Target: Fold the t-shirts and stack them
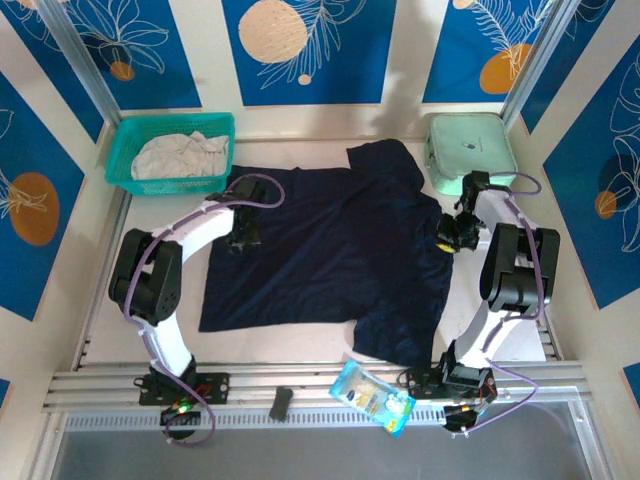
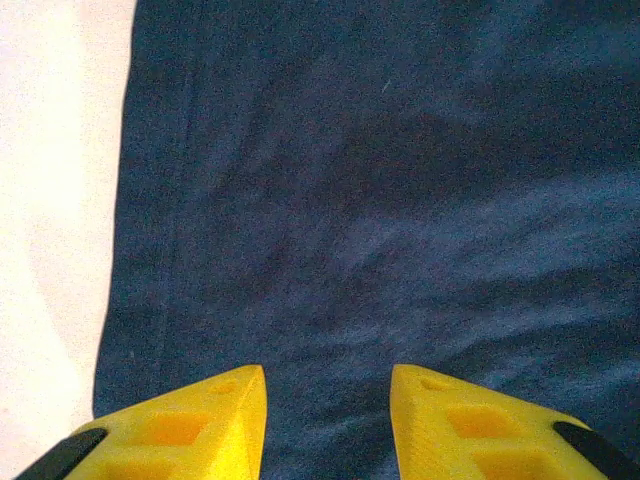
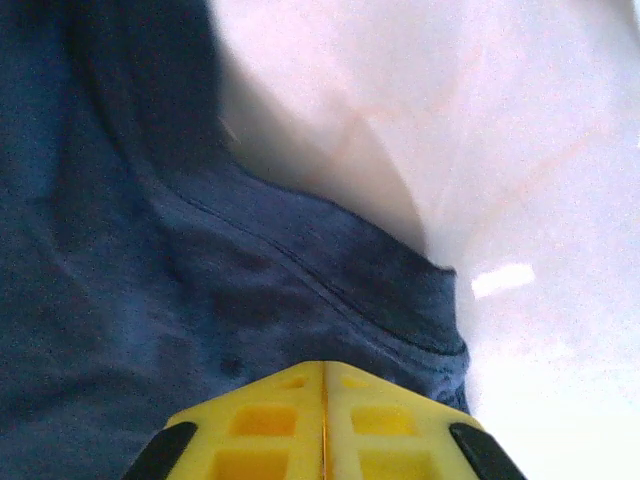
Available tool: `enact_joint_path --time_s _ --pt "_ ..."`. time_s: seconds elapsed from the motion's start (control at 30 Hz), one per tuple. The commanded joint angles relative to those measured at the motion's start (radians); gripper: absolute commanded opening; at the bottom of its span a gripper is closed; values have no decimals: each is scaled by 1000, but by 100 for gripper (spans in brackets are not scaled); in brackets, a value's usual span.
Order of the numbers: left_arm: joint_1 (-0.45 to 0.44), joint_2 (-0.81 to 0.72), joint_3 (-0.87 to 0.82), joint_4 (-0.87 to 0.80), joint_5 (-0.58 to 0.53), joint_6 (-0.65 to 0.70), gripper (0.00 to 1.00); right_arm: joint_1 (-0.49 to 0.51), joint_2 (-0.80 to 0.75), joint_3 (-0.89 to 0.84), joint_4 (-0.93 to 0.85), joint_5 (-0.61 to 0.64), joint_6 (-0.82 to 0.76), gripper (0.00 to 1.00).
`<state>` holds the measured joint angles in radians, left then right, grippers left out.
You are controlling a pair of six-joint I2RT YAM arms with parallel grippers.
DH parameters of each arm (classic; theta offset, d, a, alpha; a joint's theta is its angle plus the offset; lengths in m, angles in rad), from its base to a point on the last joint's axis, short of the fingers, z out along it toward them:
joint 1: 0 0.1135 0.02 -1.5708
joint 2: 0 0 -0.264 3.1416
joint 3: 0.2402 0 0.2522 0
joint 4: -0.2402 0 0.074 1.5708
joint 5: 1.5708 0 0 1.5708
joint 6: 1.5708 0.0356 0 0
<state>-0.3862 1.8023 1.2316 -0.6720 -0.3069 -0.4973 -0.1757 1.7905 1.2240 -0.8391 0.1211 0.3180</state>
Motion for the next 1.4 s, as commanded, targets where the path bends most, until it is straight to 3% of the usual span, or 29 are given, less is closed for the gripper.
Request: enact_joint_path --time_s 0.0,0.13,0.43,0.73,0.83,0.93,1.1,1.2,1.37 --pt "22 -38 -47 14 -17 -40 37 -6 37 -24 18 -23 28 3" --pt "33 -34 -96 32 -19 -38 37 -7 124 -25 11 -2 38 1" --pt "51 30 -107 42 -50 -20 37 -22 219 103 -79 178 65 0" --pt "55 120 -17 35 -60 -3 35 -39 207 147 -83 190 97 0" --pt "55 99 11 39 -58 14 35 -16 172 157 -66 140 60 0" --pt "55 45 61 4 -73 35 35 27 84 167 -83 133 32 9" --pt "39 -117 98 -82 -63 52 46 108 -115 88 -138 120 43 18" --pt "23 -211 58 -135 -27 49 47 175 -219 -38 -151 89 61 13" --pt "-24 -277 -102 -153 107 30 38 303 -279 -200 -159 1 97 0"
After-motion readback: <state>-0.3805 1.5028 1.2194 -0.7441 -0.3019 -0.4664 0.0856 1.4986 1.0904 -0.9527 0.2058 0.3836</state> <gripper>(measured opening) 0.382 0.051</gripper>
